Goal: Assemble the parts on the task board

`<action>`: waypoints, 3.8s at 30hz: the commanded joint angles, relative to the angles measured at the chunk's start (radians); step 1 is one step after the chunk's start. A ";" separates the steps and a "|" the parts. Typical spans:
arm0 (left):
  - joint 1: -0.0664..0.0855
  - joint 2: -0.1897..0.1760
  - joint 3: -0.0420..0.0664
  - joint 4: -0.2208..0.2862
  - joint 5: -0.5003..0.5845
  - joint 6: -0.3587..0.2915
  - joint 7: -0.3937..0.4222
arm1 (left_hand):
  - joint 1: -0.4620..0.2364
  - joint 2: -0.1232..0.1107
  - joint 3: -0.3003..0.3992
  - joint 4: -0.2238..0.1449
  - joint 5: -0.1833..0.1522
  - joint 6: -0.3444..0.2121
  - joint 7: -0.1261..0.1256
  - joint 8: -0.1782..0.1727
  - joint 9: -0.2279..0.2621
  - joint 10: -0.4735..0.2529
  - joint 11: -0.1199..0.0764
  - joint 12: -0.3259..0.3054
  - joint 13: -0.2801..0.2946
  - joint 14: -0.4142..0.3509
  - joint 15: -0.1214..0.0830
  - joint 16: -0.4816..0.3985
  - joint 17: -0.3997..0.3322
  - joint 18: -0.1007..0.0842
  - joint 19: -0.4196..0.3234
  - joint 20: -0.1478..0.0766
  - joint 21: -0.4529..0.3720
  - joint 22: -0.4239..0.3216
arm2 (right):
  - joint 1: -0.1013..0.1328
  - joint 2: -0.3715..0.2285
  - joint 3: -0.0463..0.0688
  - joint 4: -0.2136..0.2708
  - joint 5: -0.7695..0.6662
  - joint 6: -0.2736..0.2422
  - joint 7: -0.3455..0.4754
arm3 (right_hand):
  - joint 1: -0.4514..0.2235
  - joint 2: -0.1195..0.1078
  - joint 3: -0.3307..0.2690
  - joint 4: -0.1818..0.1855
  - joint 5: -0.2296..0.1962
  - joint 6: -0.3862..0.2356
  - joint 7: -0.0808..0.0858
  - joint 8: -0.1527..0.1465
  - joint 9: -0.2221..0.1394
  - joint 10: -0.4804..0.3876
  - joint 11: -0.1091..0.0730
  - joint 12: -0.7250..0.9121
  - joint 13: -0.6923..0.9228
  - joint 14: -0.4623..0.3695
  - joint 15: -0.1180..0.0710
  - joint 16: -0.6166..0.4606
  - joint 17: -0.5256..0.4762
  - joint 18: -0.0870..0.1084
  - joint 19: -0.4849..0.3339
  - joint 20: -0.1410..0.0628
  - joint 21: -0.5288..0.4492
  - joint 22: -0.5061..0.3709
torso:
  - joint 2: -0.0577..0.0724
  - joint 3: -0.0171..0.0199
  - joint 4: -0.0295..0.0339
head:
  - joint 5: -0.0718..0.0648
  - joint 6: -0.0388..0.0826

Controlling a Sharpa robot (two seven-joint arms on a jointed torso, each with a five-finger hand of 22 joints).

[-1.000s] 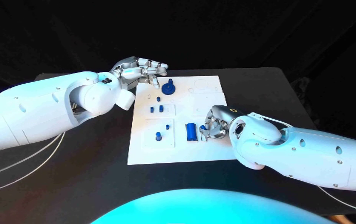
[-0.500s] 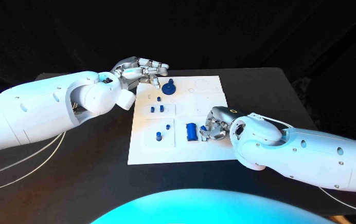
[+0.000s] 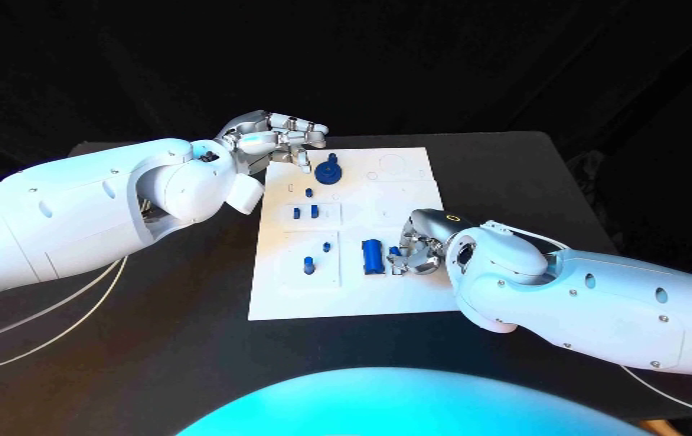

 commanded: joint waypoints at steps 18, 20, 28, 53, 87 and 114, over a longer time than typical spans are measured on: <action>0.001 -0.001 0.001 0.002 -0.004 0.017 0.003 | -0.001 0.006 -0.004 0.000 0.000 -0.006 0.001 0.006 0.001 -0.008 0.000 0.007 -0.001 -0.006 -0.001 -0.004 0.001 0.012 -0.007 -0.002 -0.005 0.000 | -0.004 -0.002 -0.002 0.003 -0.017 -0.003 0.001 | -0.113 0.007 -0.094 0.028 0.019 0.021 -0.009 0.008 -0.001 0.004 0.002 -0.004 0.058 0.088 -0.005 0.002 0.195 -0.016 0.041 -0.005 0.001 0.214 | 0.000 -0.0004 -0.0008 | 0.000 0.000; 0.001 -0.001 0.001 0.002 -0.004 0.017 0.003 | -0.001 0.006 -0.004 0.000 0.000 -0.006 0.001 0.006 0.001 -0.008 0.000 0.007 -0.001 -0.006 -0.001 -0.004 0.001 0.012 -0.007 -0.002 -0.005 0.000 | -0.004 -0.003 -0.002 0.003 -0.019 -0.005 0.001 | -0.115 0.008 -0.097 0.028 0.020 0.021 -0.009 0.008 -0.001 0.004 0.002 -0.005 0.058 0.088 -0.005 0.002 0.195 -0.016 0.041 -0.005 0.001 0.214 | 0.000 -0.0004 -0.0008 | 0.000 0.000; 0.001 -0.002 0.001 0.001 -0.004 0.018 0.003 | 0.000 0.007 -0.004 -0.001 -0.001 -0.007 0.002 0.006 0.001 -0.010 0.001 0.008 -0.002 -0.006 -0.001 -0.003 0.001 0.012 -0.007 -0.002 -0.005 0.000 | -0.004 -0.029 -0.002 0.023 -0.027 -0.024 0.008 | -0.112 0.008 -0.105 0.024 0.022 0.019 -0.010 0.007 -0.001 0.002 0.001 -0.008 0.056 0.088 -0.005 0.002 0.194 -0.015 0.040 -0.005 -0.002 0.213 | 0.000 0.0007 -0.0004 | 0.001 0.000; 0.000 -0.001 0.001 -0.002 -0.008 0.023 0.000 | 0.000 0.007 -0.004 -0.001 -0.001 -0.007 0.002 0.006 0.001 -0.010 0.001 0.008 -0.002 -0.006 -0.001 -0.003 0.001 0.012 -0.007 -0.002 -0.005 0.000 | -0.030 -0.108 -0.002 0.092 0.030 -0.040 0.118 | -0.026 0.010 -0.144 -0.029 -0.063 0.009 -0.009 0.008 0.000 -0.006 0.002 -0.020 0.050 0.086 -0.004 -0.003 0.188 -0.013 0.034 -0.004 -0.014 0.210 | 0.000 0.0001 0.0013 | 0.000 0.000; 0.000 0.000 0.000 -0.004 -0.007 0.027 -0.004 | 0.002 0.008 -0.003 -0.002 0.000 -0.007 0.001 0.007 0.001 -0.011 0.000 0.009 -0.002 -0.007 -0.001 -0.003 0.001 0.012 -0.007 -0.002 -0.005 0.000 | -0.031 -0.061 -0.002 0.013 0.072 0.009 0.151 | -0.006 0.023 -0.186 -0.032 -0.138 0.005 -0.007 0.009 -0.003 -0.008 0.004 -0.022 0.052 0.085 -0.002 -0.006 0.184 -0.011 0.030 -0.002 -0.025 0.208 | -0.001 -0.0004 -0.0008 | 0.003 0.000; -0.019 0.063 -0.016 -0.103 0.065 -0.055 0.092 | -0.035 -0.004 -0.056 0.042 -0.006 -0.038 0.000 0.001 -0.001 -0.038 0.020 -0.006 -0.022 -0.163 0.053 -0.271 -0.117 -0.003 -0.202 0.060 -0.228 -0.128 | 0.067 -0.092 0.002 -0.223 1.062 -0.153 0.900 | 0.218 0.084 -0.163 -0.104 -0.287 -0.168 0.107 -0.168 -0.123 -0.437 0.121 -0.845 -0.625 -0.258 0.103 -0.969 -0.685 0.120 -0.438 0.108 -1.120 -0.216 | -0.072 -0.0150 -0.0116 | 0.000 0.020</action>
